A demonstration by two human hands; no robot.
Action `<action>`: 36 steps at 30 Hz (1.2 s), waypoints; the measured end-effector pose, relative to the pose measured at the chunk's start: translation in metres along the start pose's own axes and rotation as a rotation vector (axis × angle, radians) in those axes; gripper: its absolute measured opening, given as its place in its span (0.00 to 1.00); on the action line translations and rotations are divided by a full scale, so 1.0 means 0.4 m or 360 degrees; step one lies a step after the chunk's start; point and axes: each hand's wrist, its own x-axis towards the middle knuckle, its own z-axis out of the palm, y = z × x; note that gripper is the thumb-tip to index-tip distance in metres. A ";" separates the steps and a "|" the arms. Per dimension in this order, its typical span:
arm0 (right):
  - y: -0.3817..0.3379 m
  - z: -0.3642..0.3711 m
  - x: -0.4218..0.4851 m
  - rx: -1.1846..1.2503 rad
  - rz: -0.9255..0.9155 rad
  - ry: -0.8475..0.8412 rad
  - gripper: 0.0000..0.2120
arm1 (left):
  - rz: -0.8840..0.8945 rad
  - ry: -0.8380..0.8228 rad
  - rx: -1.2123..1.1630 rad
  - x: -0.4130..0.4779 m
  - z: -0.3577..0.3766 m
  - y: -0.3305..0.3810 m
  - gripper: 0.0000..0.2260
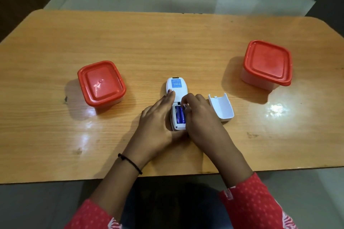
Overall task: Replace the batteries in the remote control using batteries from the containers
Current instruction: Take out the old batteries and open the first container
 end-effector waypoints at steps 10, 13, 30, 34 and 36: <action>-0.014 -0.003 0.013 -0.0082 0.0098 -0.0079 0.07 | -0.0025 0.0009 -0.0062 -0.008 0.003 0.006 0.47; -0.008 -0.006 0.016 -0.0060 0.0095 -0.0090 0.07 | -0.0023 -0.0002 -0.0080 -0.009 0.003 0.008 0.47; 0.003 -0.053 -0.026 0.0619 0.0051 0.0254 0.08 | -0.0084 0.0004 -0.0078 -0.010 0.003 -0.003 0.46; 0.039 -0.097 -0.039 0.0313 0.0225 0.0215 0.08 | -0.0058 0.0020 0.0001 -0.013 -0.001 0.001 0.46; 0.054 -0.086 -0.045 0.0002 0.0267 0.0186 0.08 | -0.0043 0.0019 0.0003 -0.014 -0.001 0.008 0.47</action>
